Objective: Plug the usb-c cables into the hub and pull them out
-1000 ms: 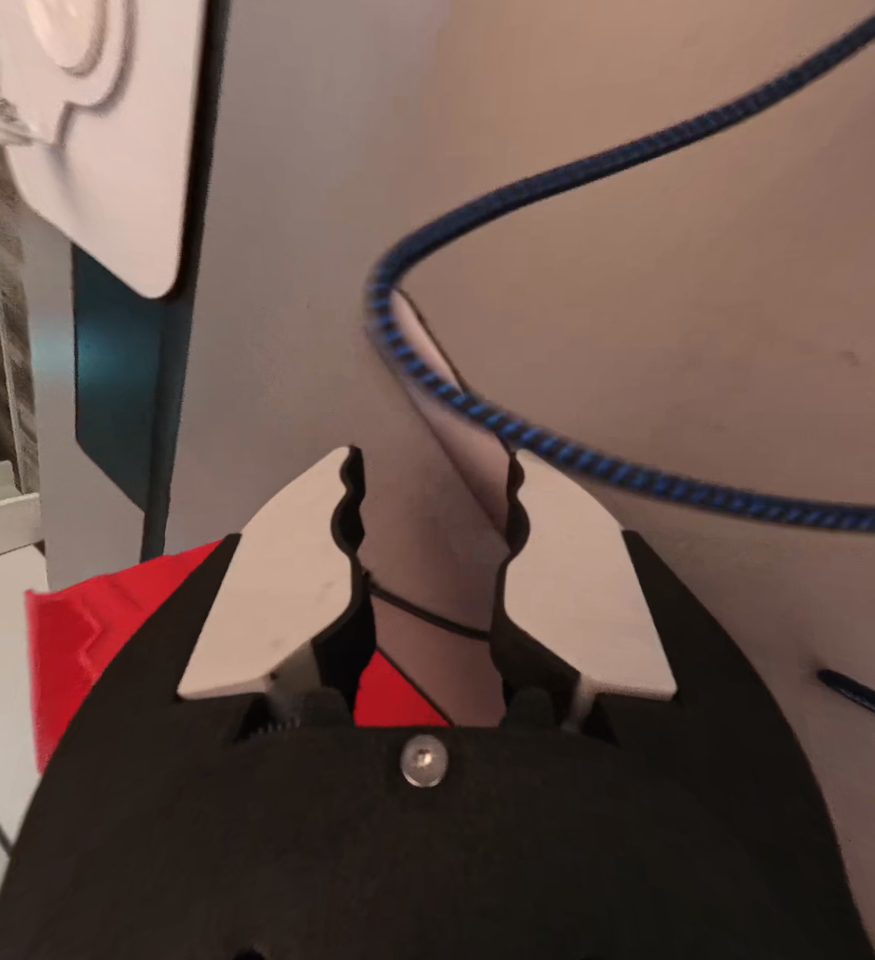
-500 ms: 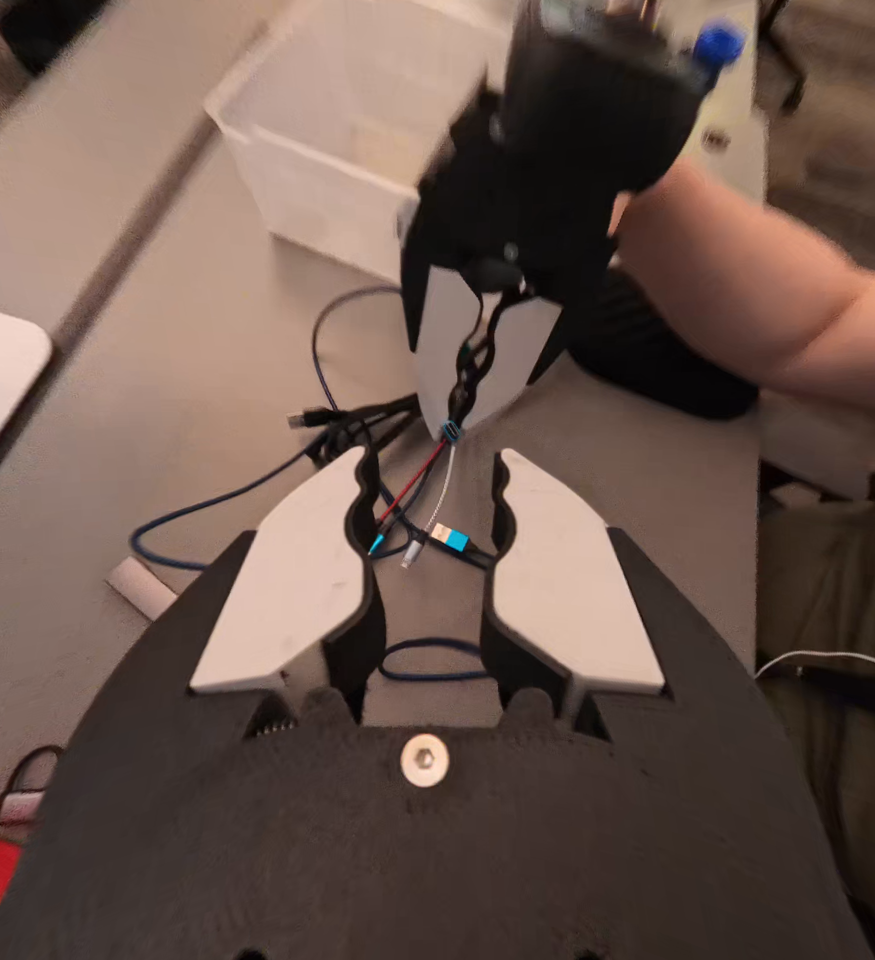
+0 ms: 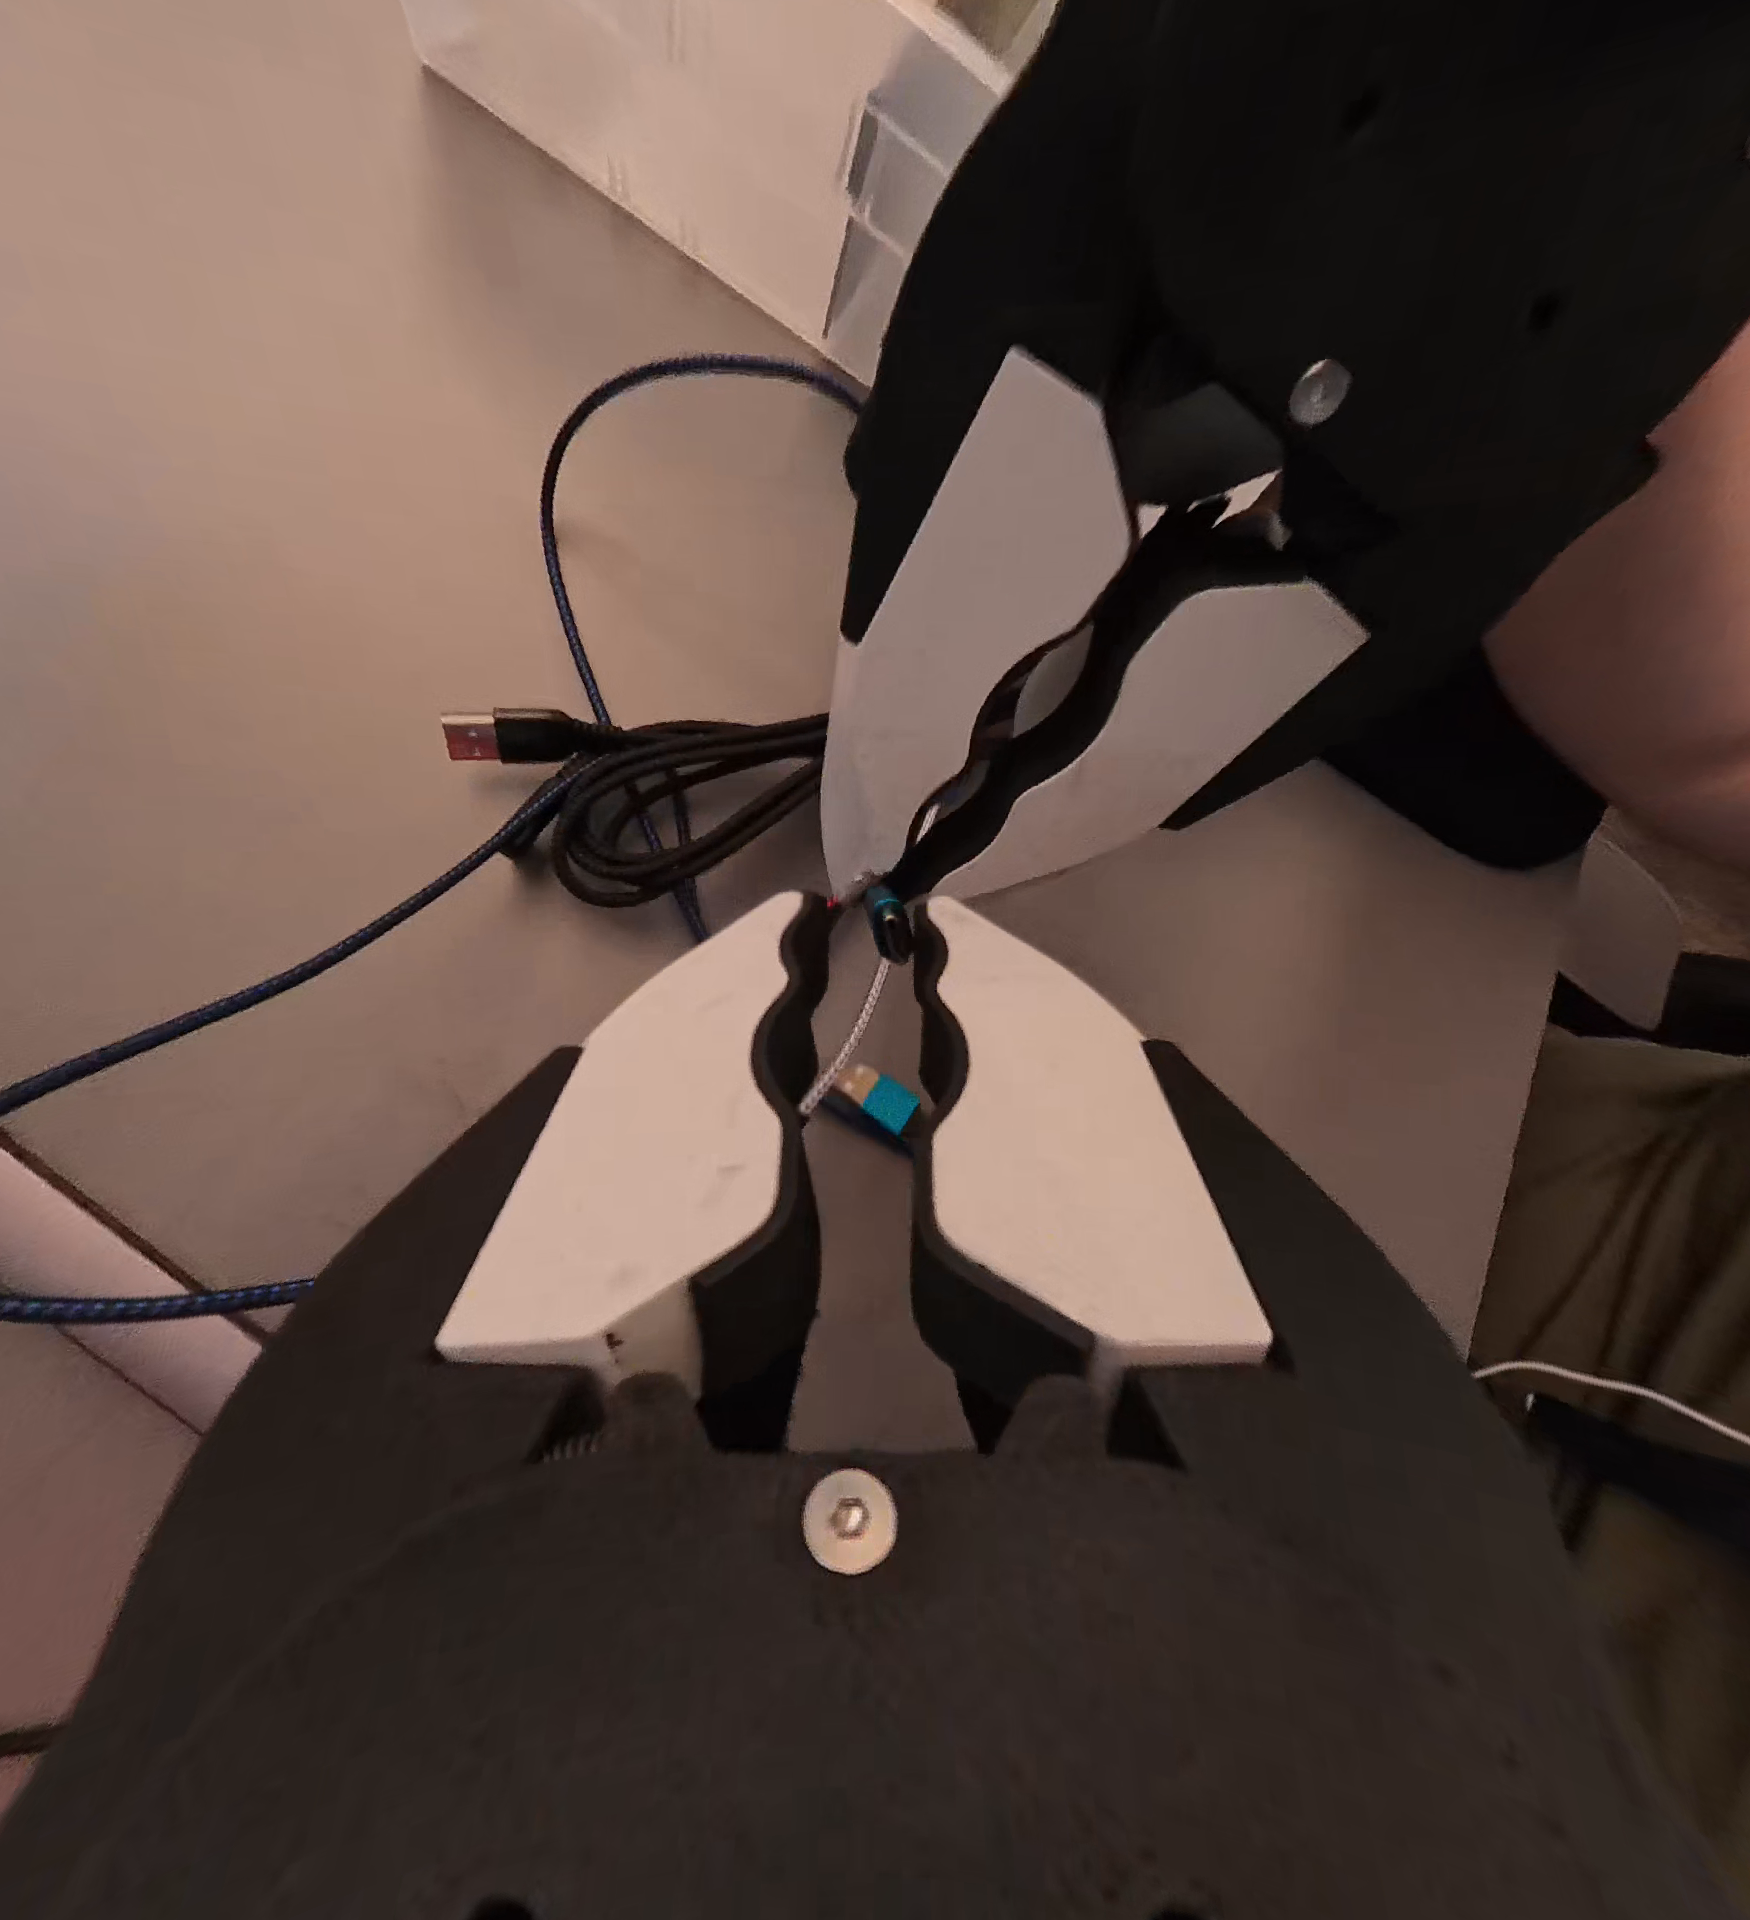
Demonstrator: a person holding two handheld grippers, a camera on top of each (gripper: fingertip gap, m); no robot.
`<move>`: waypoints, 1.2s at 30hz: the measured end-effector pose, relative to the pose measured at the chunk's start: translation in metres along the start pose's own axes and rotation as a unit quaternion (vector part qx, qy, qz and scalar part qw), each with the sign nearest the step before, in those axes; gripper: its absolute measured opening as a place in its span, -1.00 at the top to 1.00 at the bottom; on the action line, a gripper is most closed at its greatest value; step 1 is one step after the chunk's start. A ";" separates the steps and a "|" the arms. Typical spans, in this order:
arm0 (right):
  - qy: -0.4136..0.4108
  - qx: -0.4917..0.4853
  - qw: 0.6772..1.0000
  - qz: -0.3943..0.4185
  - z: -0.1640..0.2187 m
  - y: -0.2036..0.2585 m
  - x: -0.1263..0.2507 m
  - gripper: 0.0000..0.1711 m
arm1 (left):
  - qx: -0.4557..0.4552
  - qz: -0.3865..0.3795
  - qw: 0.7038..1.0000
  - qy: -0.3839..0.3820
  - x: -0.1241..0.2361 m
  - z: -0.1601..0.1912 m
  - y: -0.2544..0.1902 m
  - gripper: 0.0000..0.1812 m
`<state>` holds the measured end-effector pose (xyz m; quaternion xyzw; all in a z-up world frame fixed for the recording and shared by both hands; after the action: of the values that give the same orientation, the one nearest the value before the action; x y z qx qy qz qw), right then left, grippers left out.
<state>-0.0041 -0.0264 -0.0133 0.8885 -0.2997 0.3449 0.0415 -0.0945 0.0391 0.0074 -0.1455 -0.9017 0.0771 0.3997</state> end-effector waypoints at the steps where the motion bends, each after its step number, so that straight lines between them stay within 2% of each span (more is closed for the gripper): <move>1: 0.001 -0.001 1.000 0.007 0.000 -0.001 -0.001 0.95 | 0.002 -0.001 1.000 0.019 -0.003 0.003 0.001 0.83; 2: -0.002 -0.002 1.000 0.016 -0.001 -0.002 -0.001 0.95 | 0.001 -0.001 0.999 0.042 -0.006 0.006 0.002 0.84; 3: -0.008 -0.004 1.000 0.017 -0.003 -0.002 -0.001 0.95 | -0.004 -0.002 0.998 0.056 -0.010 0.007 0.003 0.99; 4: -0.011 -0.006 1.000 0.018 -0.003 -0.002 0.000 0.95 | -0.010 -0.004 0.998 0.062 -0.013 0.007 0.003 1.00; 7: -0.011 -0.004 1.000 0.022 -0.002 -0.003 0.002 0.95 | -0.011 -0.005 0.999 0.053 -0.014 0.005 0.004 1.00; 9: -0.010 -0.008 1.000 0.026 -0.002 -0.004 0.002 0.95 | 0.000 0.009 0.999 0.042 -0.010 0.004 0.004 0.87; 12: -0.009 -0.006 1.000 0.026 -0.002 -0.004 0.001 0.95 | 0.018 0.029 0.999 0.010 -0.001 -0.001 0.004 0.81; 18: -0.001 -0.002 1.000 0.025 -0.001 -0.003 -0.003 0.95 | 0.013 0.016 1.000 -0.001 -0.002 -0.002 0.008 0.94; 22: -0.007 0.002 1.000 0.027 -0.001 -0.004 -0.002 0.92 | 0.010 0.022 1.000 -0.004 -0.001 -0.002 0.011 0.94; 26: -0.018 0.027 0.999 0.041 0.000 -0.004 0.011 0.68 | 0.023 0.057 0.997 -0.042 0.016 -0.008 0.010 0.94; 29: -0.104 0.054 0.992 0.053 -0.009 -0.003 0.033 0.63 | 0.022 0.097 0.992 -0.081 0.034 -0.013 0.004 0.94; 33: -0.241 0.073 0.963 0.093 -0.021 -0.003 0.066 0.61 | 0.005 0.148 0.982 -0.113 0.056 -0.018 -0.010 0.94; 36: -0.295 0.075 0.938 0.168 -0.024 -0.010 0.078 0.60 | -0.013 0.201 0.969 -0.145 0.072 -0.023 -0.028 0.94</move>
<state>0.0330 -0.0512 0.0560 0.8876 -0.4164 0.0913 -0.1742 -0.1292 0.0361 0.0803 -0.3162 -0.9033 0.1647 0.2387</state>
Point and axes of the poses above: each gripper's, where its closed fingertips meet, x back along the fingers, z out of its underside, y = z × x across the jaws, the point moved 9 cm from there along x, back along the fingers, and after that the axes turned 7 degrees about -y, right-handed, at the moved point
